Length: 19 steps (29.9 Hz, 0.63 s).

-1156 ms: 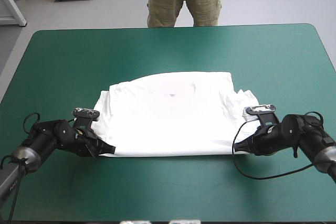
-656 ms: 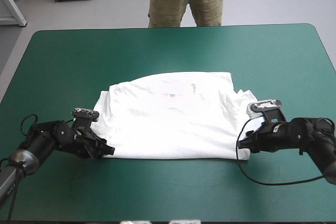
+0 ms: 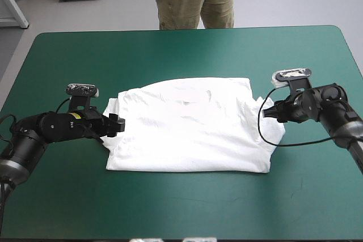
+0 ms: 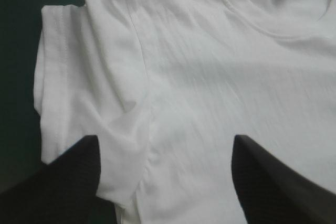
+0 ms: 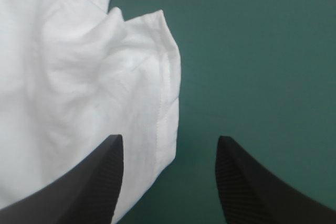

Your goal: Fold the cloth

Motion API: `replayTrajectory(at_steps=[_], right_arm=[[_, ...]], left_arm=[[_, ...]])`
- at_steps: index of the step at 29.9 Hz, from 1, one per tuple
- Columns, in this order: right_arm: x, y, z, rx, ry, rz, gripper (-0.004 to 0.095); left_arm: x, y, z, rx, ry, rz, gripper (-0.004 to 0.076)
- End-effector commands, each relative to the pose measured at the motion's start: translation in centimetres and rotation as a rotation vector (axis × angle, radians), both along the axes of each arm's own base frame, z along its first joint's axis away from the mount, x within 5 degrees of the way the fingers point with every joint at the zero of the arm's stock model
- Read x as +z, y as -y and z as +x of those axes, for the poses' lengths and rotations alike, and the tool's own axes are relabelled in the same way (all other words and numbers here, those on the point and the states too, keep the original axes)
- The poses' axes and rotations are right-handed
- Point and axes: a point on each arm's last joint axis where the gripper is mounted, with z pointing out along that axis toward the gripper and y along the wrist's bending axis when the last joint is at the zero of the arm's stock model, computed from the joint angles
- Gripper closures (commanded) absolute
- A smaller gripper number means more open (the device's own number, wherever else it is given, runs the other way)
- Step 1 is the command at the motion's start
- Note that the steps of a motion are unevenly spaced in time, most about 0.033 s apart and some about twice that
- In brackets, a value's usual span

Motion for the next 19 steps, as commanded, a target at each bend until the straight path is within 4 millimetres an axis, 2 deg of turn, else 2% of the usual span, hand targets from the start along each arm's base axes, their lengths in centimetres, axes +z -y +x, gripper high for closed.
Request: replayTrajectory(at_steps=[1,7,12,15,19], right_arm=[[-0.2,1.2,2.2,-0.026,0.047,0.014,0.0424],[-3.0,1.5,5.3,0.007,-0.024,0.094,0.0424],[-4.1,1.4,7.5,0.007,-0.03,0.09,0.0433],[-4.8,1.4,8.3,0.007,-0.058,0.089,0.0512],[-5.7,1.3,8.4,0.032,-0.101,0.08,0.0757]], left_arm=[[1.6,0.2,0.1,0.016,0.063,-0.04,0.021],[1.6,0.2,0.1,0.011,0.066,-0.035,0.021],[1.6,0.2,0.1,0.01,0.062,-0.034,0.021],[1.5,0.2,0.0,0.008,0.058,-0.032,0.021],[1.5,0.2,0.0,0.007,0.057,-0.03,0.0213]])
